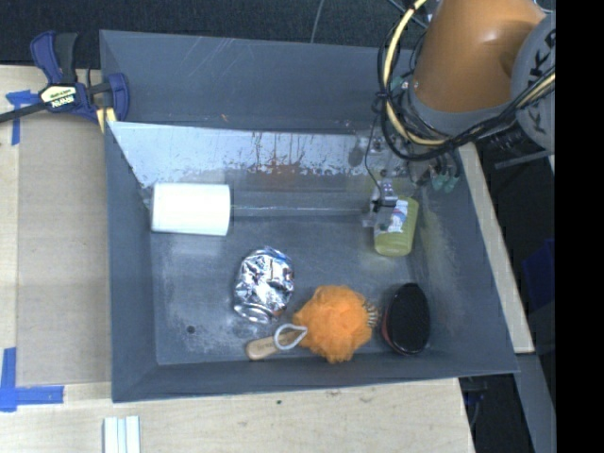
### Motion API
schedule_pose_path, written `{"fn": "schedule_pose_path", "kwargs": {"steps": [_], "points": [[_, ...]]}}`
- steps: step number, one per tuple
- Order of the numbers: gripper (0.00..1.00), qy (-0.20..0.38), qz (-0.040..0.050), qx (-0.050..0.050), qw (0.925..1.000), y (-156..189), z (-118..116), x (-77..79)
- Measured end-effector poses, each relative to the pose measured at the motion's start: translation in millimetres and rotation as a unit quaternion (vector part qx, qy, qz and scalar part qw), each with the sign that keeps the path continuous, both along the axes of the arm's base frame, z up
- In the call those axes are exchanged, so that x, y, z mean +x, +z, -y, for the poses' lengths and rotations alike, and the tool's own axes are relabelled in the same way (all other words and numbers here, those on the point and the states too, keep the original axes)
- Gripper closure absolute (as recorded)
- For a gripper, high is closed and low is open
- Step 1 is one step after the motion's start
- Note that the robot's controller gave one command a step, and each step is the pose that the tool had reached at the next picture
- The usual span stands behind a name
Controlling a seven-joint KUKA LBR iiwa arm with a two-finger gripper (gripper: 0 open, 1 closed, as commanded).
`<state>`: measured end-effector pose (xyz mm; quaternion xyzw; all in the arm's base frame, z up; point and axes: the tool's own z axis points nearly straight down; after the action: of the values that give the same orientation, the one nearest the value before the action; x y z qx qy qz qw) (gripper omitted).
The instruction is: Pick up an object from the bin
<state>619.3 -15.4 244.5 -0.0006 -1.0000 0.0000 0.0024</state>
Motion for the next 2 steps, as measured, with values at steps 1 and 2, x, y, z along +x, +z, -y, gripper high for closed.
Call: {"fn": "schedule_pose_path", "kwargs": {"steps": [1, 2], "points": [[0.0, 0.103, -0.0015, 0.001, 0.9947, -68.8, 23.9, 1.4], [0.0, 0.208, -0.0008, 0.002, 0.9781, -64.7, -7.2, -16.3]]}}
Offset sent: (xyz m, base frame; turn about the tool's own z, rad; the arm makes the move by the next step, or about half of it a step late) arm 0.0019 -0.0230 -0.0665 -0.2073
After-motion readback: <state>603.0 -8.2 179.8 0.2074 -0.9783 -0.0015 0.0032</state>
